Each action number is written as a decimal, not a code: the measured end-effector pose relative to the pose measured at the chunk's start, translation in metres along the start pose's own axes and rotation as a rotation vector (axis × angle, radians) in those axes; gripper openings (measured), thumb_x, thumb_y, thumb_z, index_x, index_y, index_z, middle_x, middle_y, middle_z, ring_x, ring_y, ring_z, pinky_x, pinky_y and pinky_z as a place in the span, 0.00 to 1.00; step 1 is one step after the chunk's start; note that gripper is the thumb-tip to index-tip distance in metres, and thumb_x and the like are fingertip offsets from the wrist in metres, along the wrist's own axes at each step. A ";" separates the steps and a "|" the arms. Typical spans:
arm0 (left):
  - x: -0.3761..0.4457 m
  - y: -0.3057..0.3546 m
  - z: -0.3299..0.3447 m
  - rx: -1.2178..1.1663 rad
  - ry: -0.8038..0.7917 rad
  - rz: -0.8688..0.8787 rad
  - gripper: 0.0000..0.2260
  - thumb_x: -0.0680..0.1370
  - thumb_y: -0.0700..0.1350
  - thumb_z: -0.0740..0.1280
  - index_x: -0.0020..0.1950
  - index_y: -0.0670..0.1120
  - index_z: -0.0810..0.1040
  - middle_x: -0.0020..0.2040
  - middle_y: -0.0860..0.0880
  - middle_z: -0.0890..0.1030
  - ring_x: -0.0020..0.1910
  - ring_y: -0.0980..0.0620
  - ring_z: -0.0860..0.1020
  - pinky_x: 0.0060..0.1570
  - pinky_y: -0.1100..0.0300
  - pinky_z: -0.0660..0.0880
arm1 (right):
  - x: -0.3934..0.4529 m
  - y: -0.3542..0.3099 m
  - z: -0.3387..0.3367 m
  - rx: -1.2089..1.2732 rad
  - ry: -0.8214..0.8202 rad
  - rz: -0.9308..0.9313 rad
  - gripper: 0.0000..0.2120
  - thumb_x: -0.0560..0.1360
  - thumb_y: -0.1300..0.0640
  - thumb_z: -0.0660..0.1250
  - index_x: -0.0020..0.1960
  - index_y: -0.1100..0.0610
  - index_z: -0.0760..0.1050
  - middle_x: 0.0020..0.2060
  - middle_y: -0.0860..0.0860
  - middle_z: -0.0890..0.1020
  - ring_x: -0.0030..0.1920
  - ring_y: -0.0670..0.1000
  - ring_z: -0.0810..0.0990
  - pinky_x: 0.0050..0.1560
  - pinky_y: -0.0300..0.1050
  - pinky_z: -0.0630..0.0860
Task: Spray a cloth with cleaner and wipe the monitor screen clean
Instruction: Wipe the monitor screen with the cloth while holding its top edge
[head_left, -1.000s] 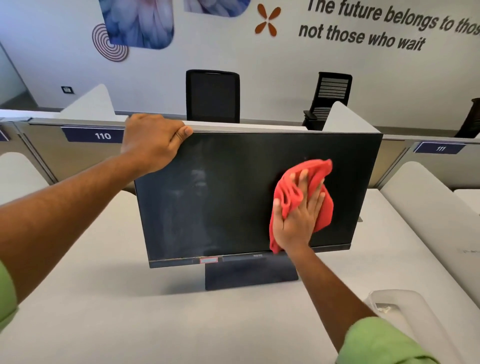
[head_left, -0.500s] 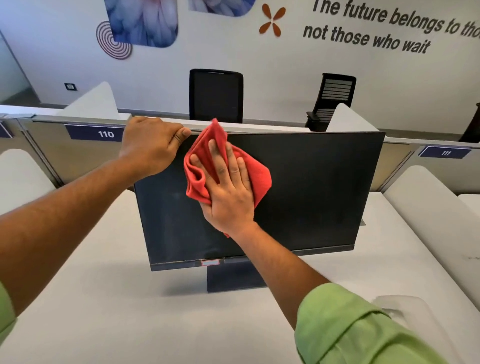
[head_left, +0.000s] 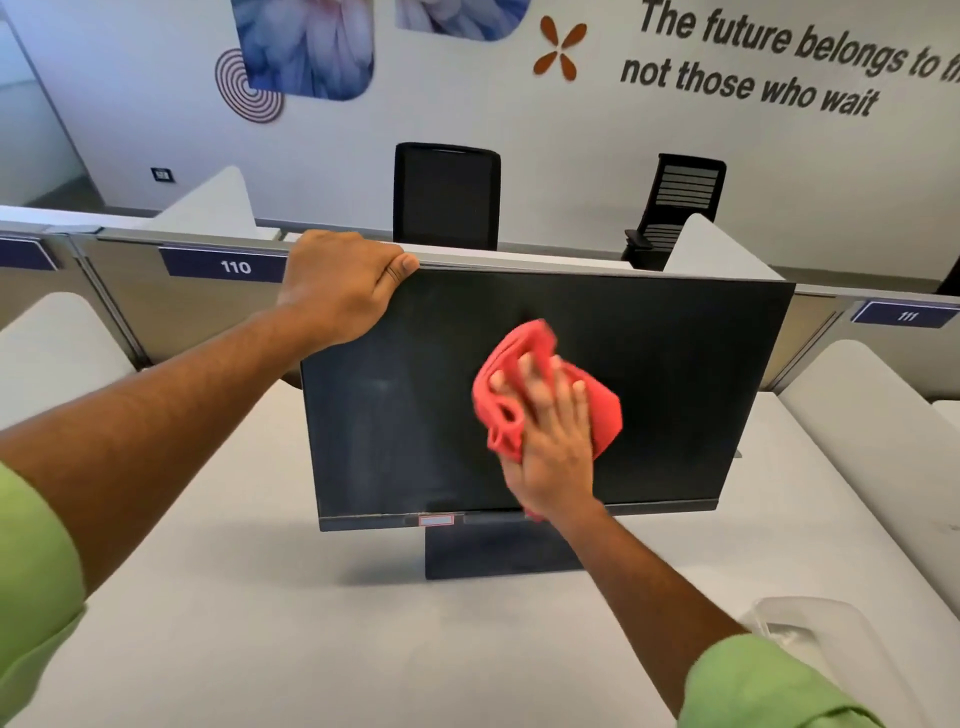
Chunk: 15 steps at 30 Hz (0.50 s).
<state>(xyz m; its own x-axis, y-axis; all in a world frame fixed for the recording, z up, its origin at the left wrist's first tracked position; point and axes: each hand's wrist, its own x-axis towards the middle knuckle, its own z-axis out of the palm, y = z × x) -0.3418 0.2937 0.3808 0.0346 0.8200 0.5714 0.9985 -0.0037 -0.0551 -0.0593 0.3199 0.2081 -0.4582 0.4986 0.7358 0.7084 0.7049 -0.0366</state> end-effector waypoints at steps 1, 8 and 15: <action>0.000 0.001 -0.001 -0.006 -0.005 -0.004 0.28 0.83 0.62 0.47 0.51 0.48 0.83 0.40 0.44 0.81 0.38 0.48 0.71 0.42 0.53 0.64 | 0.013 0.004 -0.004 -0.004 0.063 0.104 0.31 0.82 0.46 0.66 0.83 0.50 0.64 0.84 0.54 0.58 0.85 0.62 0.53 0.82 0.67 0.52; 0.004 0.006 -0.004 0.003 -0.016 -0.025 0.27 0.84 0.61 0.48 0.48 0.48 0.82 0.36 0.49 0.73 0.38 0.48 0.70 0.43 0.53 0.62 | 0.116 -0.023 -0.018 0.003 0.243 0.249 0.29 0.86 0.43 0.57 0.84 0.53 0.59 0.84 0.58 0.60 0.84 0.65 0.53 0.81 0.69 0.53; 0.000 -0.004 0.001 0.004 -0.011 -0.001 0.28 0.84 0.62 0.46 0.47 0.50 0.82 0.40 0.45 0.81 0.45 0.42 0.77 0.47 0.49 0.67 | 0.111 -0.070 -0.002 -0.036 0.148 0.049 0.28 0.86 0.42 0.59 0.83 0.51 0.63 0.84 0.55 0.61 0.85 0.61 0.51 0.84 0.63 0.52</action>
<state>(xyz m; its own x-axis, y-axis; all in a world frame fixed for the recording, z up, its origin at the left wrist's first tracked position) -0.3460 0.2946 0.3800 0.0330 0.8264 0.5620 0.9983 -0.0005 -0.0580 -0.1587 0.3248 0.2939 -0.3405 0.4505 0.8253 0.7479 0.6617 -0.0526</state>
